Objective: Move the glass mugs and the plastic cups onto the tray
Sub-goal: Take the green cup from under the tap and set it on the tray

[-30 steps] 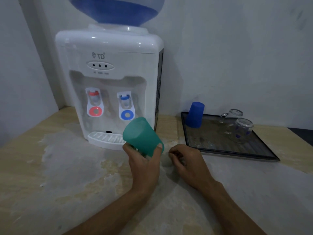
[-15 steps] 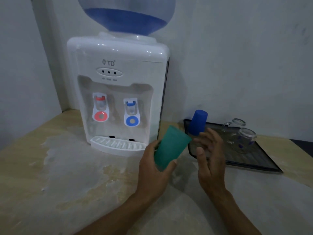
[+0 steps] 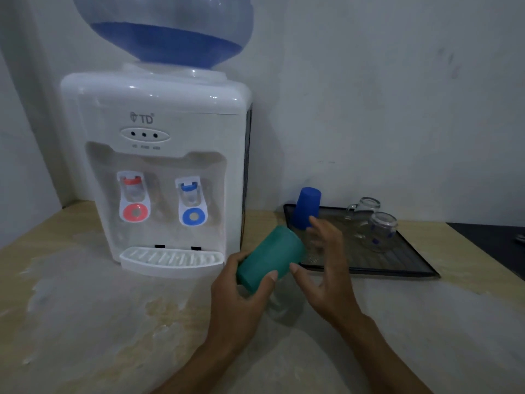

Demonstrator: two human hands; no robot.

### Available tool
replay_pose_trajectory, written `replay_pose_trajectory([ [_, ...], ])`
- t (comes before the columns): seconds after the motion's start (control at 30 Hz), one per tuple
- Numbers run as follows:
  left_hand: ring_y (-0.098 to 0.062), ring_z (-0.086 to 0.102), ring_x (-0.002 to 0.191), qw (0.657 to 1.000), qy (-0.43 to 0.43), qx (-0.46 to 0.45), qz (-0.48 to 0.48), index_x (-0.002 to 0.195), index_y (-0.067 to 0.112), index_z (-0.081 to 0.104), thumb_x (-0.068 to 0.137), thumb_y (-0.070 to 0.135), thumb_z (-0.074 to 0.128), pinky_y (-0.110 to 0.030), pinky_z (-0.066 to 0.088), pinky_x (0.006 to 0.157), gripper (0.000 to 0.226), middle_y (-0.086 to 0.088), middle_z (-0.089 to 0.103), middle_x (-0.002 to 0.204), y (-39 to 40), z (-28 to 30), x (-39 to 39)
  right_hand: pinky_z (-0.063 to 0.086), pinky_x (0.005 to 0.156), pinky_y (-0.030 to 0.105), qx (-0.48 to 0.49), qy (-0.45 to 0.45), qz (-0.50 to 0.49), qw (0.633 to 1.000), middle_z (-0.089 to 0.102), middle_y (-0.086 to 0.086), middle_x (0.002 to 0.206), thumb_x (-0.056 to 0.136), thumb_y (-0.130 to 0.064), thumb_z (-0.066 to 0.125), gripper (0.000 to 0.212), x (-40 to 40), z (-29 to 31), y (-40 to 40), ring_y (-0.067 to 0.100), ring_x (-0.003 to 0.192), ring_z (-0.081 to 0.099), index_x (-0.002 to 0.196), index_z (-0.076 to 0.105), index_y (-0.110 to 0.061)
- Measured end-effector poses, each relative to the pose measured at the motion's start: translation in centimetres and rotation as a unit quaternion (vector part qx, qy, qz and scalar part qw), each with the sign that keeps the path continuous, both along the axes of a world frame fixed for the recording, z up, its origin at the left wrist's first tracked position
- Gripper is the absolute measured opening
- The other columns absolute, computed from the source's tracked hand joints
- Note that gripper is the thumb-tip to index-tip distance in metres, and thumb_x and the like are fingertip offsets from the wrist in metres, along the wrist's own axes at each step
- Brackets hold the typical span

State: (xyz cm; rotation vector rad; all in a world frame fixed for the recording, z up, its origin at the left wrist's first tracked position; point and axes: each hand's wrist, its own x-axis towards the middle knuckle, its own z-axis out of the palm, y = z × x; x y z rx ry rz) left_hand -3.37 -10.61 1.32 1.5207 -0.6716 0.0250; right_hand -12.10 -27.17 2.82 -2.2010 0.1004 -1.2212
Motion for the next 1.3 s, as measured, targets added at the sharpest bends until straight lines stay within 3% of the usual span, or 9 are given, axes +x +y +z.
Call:
replay_pose_trajectory([
  [0.1,-0.006,0.069,0.094,1.0,0.0,-0.008,-0.001,0.114,0.031,0.063,0.081,0.045,0.083,-0.024,0.061,0.071,0.041,0.009,0.071,0.105,0.0,0.3,-0.2,0.041,0.115,0.051,-0.105,0.054,0.019,0.993,0.033,0.008,0.159,0.081,-0.019,0.077,0.076,-0.1,-0.1,0.0,0.024,0.149,0.036,0.15,0.046,-0.016],
  [0.2,-0.003,0.067,0.099,1.0,-0.021,-0.003,0.004,0.118,0.029,0.061,0.08,0.05,0.081,-0.018,0.058,0.074,0.048,0.012,0.068,0.108,0.1,0.5,-0.4,0.043,0.112,0.056,-0.18,0.092,-0.02,0.979,0.03,0.009,0.161,0.082,-0.035,0.079,0.076,0.5,-0.9,0.7,0.026,0.149,0.033,0.15,0.046,-0.025],
  [0.47,-0.003,0.059,0.118,0.993,-0.107,0.009,-0.05,0.136,0.025,0.052,0.076,0.053,0.079,-0.012,0.052,0.09,0.071,0.018,0.059,0.128,0.0,0.6,-1.0,0.043,0.107,0.058,-0.291,-0.029,-0.174,0.94,0.036,0.013,0.144,0.066,-0.041,0.091,0.088,1.1,-1.1,-0.3,0.035,0.137,0.037,0.141,0.049,-0.017],
  [0.57,-0.002,0.059,0.116,0.988,-0.116,0.037,-0.092,0.144,0.028,0.044,0.077,0.06,0.076,-0.013,0.051,0.092,0.08,0.018,0.057,0.132,-0.1,0.6,-1.4,0.038,0.106,0.049,-0.248,-0.037,-0.217,0.943,0.044,0.015,0.137,0.069,-0.049,0.081,0.087,1.1,-1.6,-1.2,0.034,0.128,0.045,0.141,0.047,-0.014],
  [0.77,-0.005,0.064,0.105,0.986,-0.131,0.075,-0.074,0.139,0.028,0.051,0.082,0.057,0.072,-0.015,0.052,0.088,0.067,0.018,0.062,0.119,-0.4,0.2,-1.2,0.035,0.109,0.061,-0.041,-0.058,-0.304,0.95,0.061,0.012,0.127,0.079,-0.042,0.079,0.074,0.6,-2.1,-3.7,0.025,0.122,0.055,0.137,0.052,-0.005],
  [0.83,-0.005,0.064,0.103,0.986,-0.129,0.08,-0.069,0.135,0.028,0.054,0.084,0.053,0.072,-0.014,0.051,0.087,0.059,0.018,0.063,0.115,-0.5,0.0,-1.0,0.032,0.111,0.064,-0.002,-0.039,-0.334,0.942,0.061,0.012,0.127,0.081,-0.044,0.078,0.073,0.4,-2.1,-4.5,0.025,0.122,0.053,0.137,0.049,-0.007],
  [1.0,-0.006,0.063,0.099,0.984,-0.135,0.091,-0.067,0.124,0.03,0.059,0.086,0.046,0.073,-0.011,0.049,0.083,0.043,0.017,0.063,0.108,-0.7,-0.3,-0.7,0.029,0.113,0.052,0.097,0.05,-0.364,0.925,0.066,0.007,0.125,0.078,-0.039,0.086,0.066,0.4,-1.9,-6.1,0.028,0.119,0.06,0.13,0.054,-0.015],
  [1.17,-0.005,0.063,0.096,0.981,-0.143,0.11,-0.073,0.113,0.033,0.061,0.087,0.046,0.074,-0.013,0.05,0.08,0.032,0.021,0.062,0.103,-0.8,-0.4,-0.5,0.041,0.109,0.06,0.121,0.095,-0.351,0.924,0.071,0.007,0.123,0.079,-0.046,0.083,0.064,1.1,-1.8,-6.8,0.028,0.116,0.067,0.129,0.057,-0.016],
  [1.3,-0.003,0.061,0.096,0.979,-0.146,0.119,-0.077,0.112,0.034,0.063,0.088,0.047,0.071,-0.013,0.05,0.079,0.028,0.022,0.061,0.102,-0.9,-0.5,-0.5,0.037,0.113,0.057,0.095,0.117,-0.365,0.919,0.071,0.011,0.127,0.081,-0.048,0.081,0.072,1.9,-1.9,-6.0,0.03,0.116,0.068,0.136,0.048,-0.015],
])
